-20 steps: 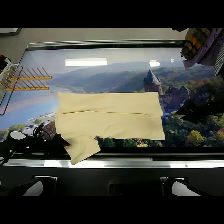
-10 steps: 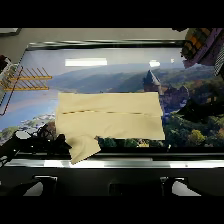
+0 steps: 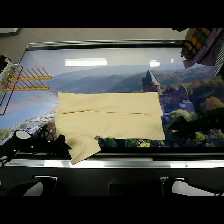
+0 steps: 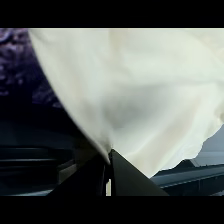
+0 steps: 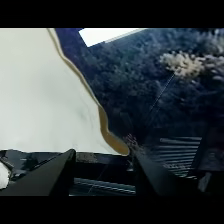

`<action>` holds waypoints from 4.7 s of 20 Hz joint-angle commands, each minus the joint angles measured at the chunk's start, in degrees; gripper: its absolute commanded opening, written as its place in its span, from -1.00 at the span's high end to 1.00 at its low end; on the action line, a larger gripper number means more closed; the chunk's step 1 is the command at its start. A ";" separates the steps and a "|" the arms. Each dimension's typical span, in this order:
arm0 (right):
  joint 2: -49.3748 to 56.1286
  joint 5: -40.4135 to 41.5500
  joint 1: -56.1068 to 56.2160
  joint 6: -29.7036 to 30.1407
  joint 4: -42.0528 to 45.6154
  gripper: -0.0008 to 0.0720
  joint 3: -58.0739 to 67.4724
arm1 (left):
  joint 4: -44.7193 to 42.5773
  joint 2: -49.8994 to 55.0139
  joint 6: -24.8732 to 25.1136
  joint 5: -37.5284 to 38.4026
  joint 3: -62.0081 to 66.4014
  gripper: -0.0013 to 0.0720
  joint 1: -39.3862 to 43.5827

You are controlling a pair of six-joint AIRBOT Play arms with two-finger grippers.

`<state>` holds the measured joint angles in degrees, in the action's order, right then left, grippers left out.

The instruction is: Fold the clothes and pants, and hang the long-sleeved shirts on hangers.

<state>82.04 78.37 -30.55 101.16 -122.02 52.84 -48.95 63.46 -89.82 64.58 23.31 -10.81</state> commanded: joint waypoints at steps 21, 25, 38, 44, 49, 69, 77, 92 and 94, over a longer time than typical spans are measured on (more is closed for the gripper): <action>-7.43 -2.32 10.71 2.01 -2.12 0.91 -10.12 | -8.17 -3.08 -0.28 9.75 9.90 0.92 -6.60; -16.52 8.46 10.71 -3.26 7.43 0.91 -10.12 | -13.40 -10.99 -3.89 19.47 14.53 0.92 -11.26; -18.99 -13.31 16.59 0.00 3.28 0.91 -6.56 | -11.06 4.79 -0.94 10.84 33.53 0.92 -1.86; -5.73 -18.82 18.43 -1.07 4.17 0.91 1.18 | -11.28 27.98 -0.24 12.41 57.42 0.92 1.84; 0.76 -21.03 18.43 -0.85 3.96 0.90 5.14 | -11.26 39.85 -0.68 14.91 69.81 0.92 3.23; 13.35 -5.66 8.63 4.31 -6.78 -0.71 13.31 | -25.70 27.04 -4.31 19.06 79.10 -0.72 4.24; 13.94 -10.23 14.08 4.46 -6.47 0.11 11.93 | -25.66 27.06 -4.28 19.91 79.08 -0.71 4.24; -4.98 7.43 14.27 -11.04 7.32 0.91 30.56 | 3.78 36.59 -3.17 -2.93 61.29 0.92 23.37; -6.67 7.87 14.27 -12.24 7.50 0.91 32.13 | 12.48 39.78 -0.22 -8.33 61.29 0.92 29.46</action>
<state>78.06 83.72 -16.34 92.03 -116.29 81.62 -48.60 99.53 -92.75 65.25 86.56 11.20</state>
